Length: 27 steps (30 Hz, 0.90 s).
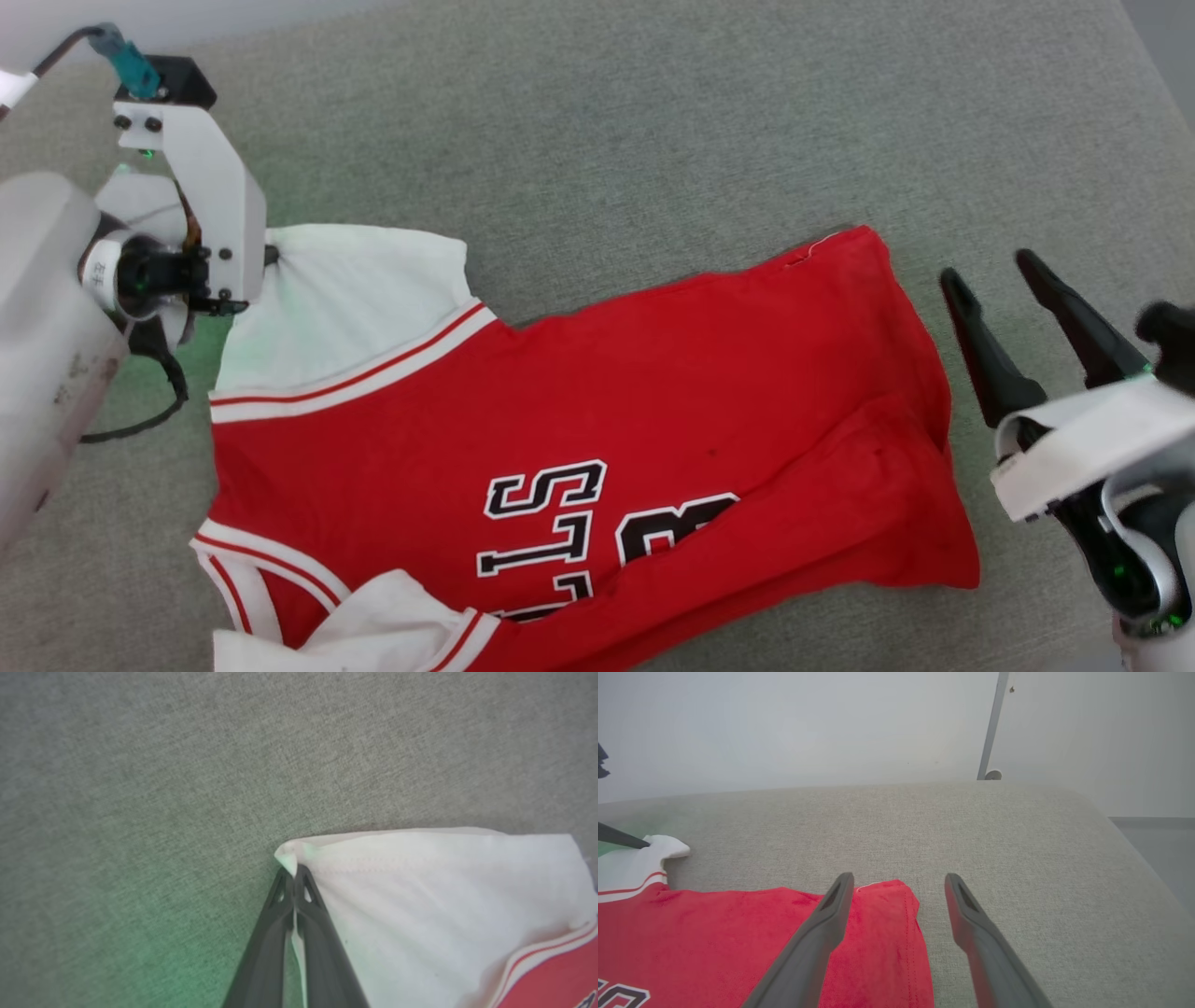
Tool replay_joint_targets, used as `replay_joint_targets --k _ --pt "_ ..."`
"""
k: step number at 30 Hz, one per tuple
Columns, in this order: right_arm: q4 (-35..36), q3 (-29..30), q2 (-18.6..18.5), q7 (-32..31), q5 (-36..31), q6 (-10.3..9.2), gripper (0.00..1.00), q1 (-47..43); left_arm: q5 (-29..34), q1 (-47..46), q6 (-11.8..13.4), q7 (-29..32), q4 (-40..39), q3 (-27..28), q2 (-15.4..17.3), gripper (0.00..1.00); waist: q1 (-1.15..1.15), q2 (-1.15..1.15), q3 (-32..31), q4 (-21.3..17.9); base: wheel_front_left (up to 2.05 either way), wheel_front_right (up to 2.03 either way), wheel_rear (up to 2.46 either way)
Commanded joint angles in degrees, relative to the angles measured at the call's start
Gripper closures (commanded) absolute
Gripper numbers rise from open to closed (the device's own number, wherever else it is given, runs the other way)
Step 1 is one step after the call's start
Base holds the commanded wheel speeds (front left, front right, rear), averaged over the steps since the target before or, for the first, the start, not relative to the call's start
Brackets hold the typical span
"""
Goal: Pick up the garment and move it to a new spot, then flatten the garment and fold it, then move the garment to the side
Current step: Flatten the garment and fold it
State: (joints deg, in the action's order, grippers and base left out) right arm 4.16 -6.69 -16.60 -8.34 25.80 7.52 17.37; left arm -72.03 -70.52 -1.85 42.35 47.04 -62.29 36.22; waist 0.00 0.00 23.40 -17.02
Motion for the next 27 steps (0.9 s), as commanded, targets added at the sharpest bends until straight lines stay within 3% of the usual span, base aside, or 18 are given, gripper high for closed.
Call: replay_joint_targets --k 1,13,25,26,27 --pt "-0.44 -0.72 -0.44 -1.92 0.84 -0.07 0.00 1.69 0.18 3.60 -0.34 0.80 0.31 -1.87 -2.01 1.00 0.00 0.00 0.20 0.28 0.00 0.00 0.00" --pt "-12.57 -6.88 -4.36 -20.81 6.09 -0.07 0.00 15.68 1.54 0.19 -0.67 -1.07 -0.13 -1.53 -2.96 1.00 0.00 0.00 1.32 2.52 0.00 0.00 0.00" --pt "-29.91 -15.80 -4.53 -31.03 11.50 -0.06 0.00 26.53 1.73 -1.80 -1.61 -2.73 1.25 -1.03 -5.03 1.00 0.00 0.00 2.85 4.76 0.00 0.00 0.00" --pt "-31.14 -17.02 -4.54 -31.61 11.97 -0.06 0.71 27.01 1.55 -1.80 -1.83 -2.96 1.43 -0.95 -5.32 1.00 0.00 0.00 2.92 4.94 0.00 0.00 0.00" --pt "-32.16 -18.35 -4.57 -32.50 12.55 -0.06 1.00 27.35 1.42 -1.75 -2.06 -3.11 1.60 -0.92 -5.59 1.00 0.00 0.00 2.94 5.09 0.00 0.00 0.00"
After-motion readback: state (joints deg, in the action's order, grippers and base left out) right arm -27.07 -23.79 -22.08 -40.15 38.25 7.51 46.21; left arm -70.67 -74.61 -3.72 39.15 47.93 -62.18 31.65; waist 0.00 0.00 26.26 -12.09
